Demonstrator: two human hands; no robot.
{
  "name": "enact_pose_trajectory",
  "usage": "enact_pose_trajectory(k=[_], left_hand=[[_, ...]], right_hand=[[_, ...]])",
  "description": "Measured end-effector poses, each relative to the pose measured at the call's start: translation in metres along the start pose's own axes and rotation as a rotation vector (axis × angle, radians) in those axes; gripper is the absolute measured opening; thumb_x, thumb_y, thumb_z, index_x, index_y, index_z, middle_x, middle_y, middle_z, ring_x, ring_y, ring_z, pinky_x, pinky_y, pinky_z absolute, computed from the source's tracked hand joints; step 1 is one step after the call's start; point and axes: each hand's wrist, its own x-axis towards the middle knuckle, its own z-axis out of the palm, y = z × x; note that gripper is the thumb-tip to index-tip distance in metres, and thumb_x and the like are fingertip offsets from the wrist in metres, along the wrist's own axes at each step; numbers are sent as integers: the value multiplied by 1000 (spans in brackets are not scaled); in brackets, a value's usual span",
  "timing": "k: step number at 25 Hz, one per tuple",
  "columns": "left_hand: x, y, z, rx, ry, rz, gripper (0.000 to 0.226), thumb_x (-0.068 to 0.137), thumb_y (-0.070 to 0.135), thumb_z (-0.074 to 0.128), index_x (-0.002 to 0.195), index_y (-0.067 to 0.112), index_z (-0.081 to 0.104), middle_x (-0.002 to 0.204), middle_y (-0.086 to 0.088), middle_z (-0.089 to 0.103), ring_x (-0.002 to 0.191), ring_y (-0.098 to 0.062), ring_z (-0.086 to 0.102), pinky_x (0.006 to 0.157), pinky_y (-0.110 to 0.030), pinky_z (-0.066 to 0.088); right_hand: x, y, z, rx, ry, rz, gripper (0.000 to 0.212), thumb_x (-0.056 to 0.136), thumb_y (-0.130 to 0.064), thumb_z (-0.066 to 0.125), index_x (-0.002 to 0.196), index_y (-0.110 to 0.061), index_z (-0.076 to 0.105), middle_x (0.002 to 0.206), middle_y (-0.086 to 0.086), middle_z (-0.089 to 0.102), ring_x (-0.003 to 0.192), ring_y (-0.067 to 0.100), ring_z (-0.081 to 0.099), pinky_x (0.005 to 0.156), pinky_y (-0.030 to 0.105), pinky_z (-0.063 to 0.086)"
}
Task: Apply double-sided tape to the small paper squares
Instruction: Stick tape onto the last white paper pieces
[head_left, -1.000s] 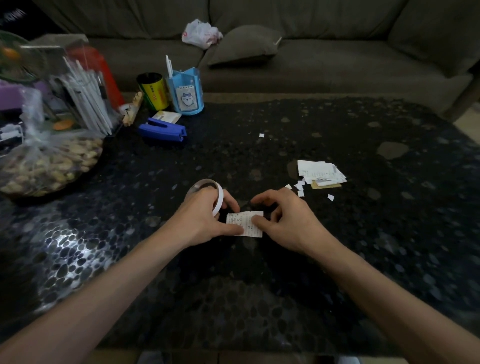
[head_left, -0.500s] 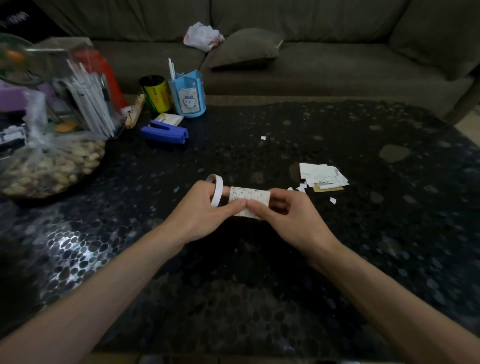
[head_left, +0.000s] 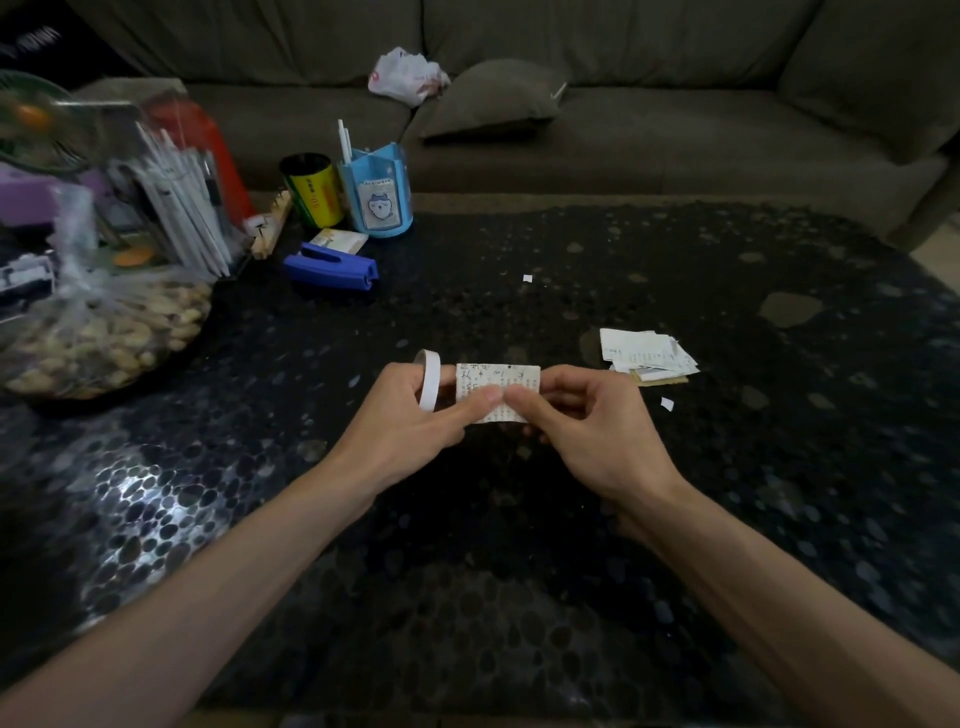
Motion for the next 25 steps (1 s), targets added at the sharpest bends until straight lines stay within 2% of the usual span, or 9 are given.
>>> enact_pose_trajectory(k=[3,7,8,11,15,18,22,25], left_hand=[[0,-1,0,33,28,10,12,95,30,71,104,38,74,82,13,78,66,1,69,59,-13,50],[-1,-3,1,-18,10,-51,16,95,35,70,109,32,77,70,4,74,58,-4,58,57,-14,47],[-1,-3,0,-26,6,-54,18,94,35,70,110,31,77,72,1,75,59,-7,58,57,-15,48],[1,-4,0,10,28,-49,14,94,35,71,106,32,78,85,3,79,62,-5,65,60,-17,51],[1,-4,2,-9,14,-48,13,93,37,72,102,31,79,80,-2,78,58,-5,58,58,-18,48],[1,-2,-2,40,25,-53,13,95,36,71,105,31,77,72,8,76,58,0,63,58,-15,47],[0,-4,-1,99,5,-51,21,96,38,69,114,29,76,61,10,70,54,0,60,56,-12,46],[3,-6,-3,78,47,-51,19,95,37,71,110,27,78,72,4,76,58,-6,65,60,-17,49]], right_hand=[[-2,0,2,44,-14,28,15,92,-33,77,101,-21,81,94,-5,81,88,12,77,80,25,63],[1,1,3,6,3,2,16,94,-30,76,98,-14,80,94,2,80,91,18,77,86,38,64],[1,1,3,11,1,5,17,95,-30,76,99,-14,80,95,2,80,91,18,77,87,39,63],[-1,1,4,31,-11,22,15,96,-31,73,100,-18,80,96,-1,80,92,14,77,89,38,64],[0,1,4,-19,28,-34,13,98,-28,72,97,-17,79,93,0,79,91,12,76,86,30,62],[-1,1,4,34,39,-22,12,95,-29,75,101,-19,80,94,-6,80,90,7,76,84,22,61],[1,5,6,-3,56,-23,10,97,-24,73,98,-15,78,93,0,79,90,12,75,86,26,61],[0,5,6,54,46,-8,12,98,-27,72,103,-17,77,96,-3,79,92,10,76,86,25,61]])
